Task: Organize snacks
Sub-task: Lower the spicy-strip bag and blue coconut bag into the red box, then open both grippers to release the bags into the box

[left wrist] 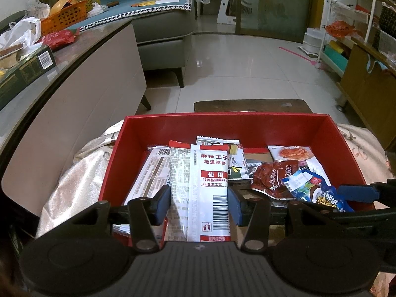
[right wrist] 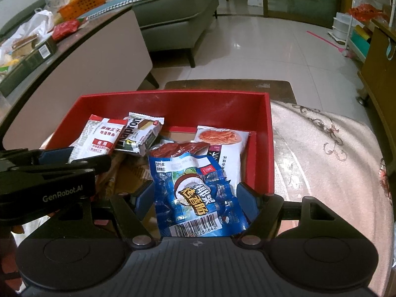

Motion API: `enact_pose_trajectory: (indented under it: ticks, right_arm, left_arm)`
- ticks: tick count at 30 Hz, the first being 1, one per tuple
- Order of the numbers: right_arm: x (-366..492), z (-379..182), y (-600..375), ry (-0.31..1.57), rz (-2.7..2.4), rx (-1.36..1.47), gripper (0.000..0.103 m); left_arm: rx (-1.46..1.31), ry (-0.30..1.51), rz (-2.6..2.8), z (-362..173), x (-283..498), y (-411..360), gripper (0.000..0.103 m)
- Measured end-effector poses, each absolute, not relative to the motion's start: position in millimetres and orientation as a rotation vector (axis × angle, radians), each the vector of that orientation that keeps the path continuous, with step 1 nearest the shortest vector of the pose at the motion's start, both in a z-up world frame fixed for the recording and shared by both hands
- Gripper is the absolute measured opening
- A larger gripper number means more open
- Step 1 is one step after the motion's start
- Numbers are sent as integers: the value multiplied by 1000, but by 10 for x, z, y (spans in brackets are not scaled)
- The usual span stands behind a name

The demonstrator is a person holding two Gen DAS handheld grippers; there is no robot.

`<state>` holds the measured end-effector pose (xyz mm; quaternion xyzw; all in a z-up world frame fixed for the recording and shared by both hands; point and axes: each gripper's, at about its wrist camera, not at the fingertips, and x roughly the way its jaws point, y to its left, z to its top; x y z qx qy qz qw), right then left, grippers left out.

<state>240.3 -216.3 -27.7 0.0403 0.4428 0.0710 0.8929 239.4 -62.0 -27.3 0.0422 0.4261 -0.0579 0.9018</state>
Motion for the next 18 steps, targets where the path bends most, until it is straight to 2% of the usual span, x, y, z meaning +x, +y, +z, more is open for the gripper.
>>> enact_pose_trajectory:
  ticks: [18]
  right_arm:
    - [2427, -252, -2152, 913, 146, 82, 81]
  left_arm:
    - [107, 884, -103, -222, 2397, -594, 56]
